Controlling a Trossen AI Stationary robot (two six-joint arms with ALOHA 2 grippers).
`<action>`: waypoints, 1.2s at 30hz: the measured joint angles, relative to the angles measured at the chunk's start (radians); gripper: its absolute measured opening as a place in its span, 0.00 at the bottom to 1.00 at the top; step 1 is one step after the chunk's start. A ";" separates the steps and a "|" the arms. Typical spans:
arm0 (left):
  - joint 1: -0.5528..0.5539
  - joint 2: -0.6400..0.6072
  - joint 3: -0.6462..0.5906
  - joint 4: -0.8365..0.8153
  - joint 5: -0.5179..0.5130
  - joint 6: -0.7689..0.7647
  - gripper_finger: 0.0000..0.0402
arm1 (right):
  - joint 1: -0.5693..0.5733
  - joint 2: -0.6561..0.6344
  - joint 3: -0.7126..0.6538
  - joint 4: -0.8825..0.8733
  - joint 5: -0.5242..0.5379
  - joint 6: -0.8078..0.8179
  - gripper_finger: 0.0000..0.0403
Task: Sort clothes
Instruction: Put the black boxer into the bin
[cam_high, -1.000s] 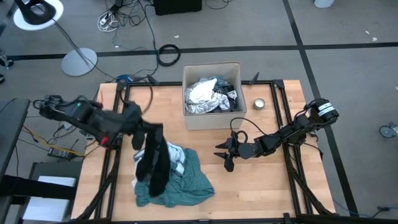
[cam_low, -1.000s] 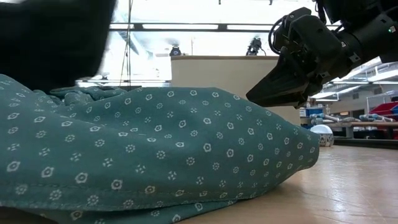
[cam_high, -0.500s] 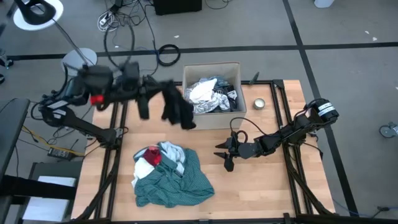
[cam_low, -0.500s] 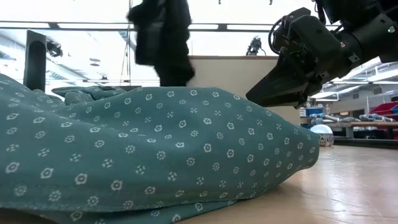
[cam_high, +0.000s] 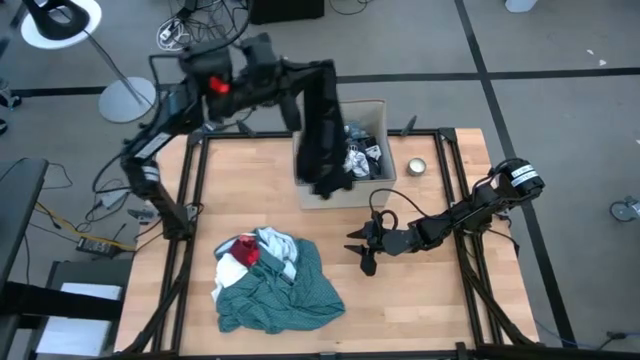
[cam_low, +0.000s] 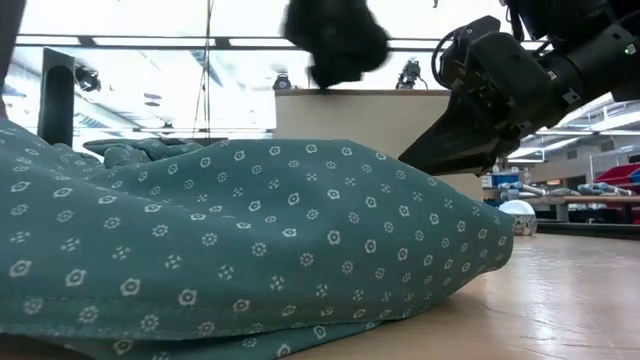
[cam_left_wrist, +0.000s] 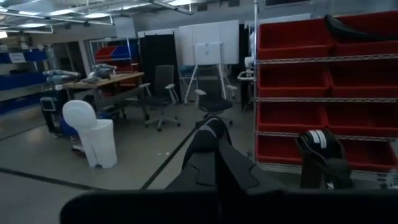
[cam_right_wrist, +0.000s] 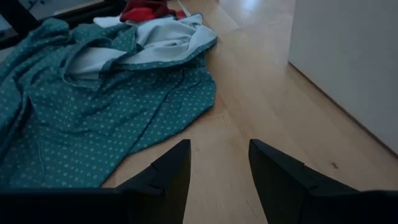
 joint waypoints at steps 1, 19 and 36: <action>0.014 0.018 0.008 0.016 0.019 0.000 0.00 | 0.000 0.000 0.000 -0.001 0.000 0.000 0.41; 0.075 0.289 -0.033 -0.179 0.121 -0.009 0.02 | 0.000 0.000 0.000 -0.021 0.000 0.001 0.41; 0.130 0.611 -0.034 -0.386 0.077 -0.071 0.08 | 0.000 0.000 0.000 -0.025 0.000 0.007 0.41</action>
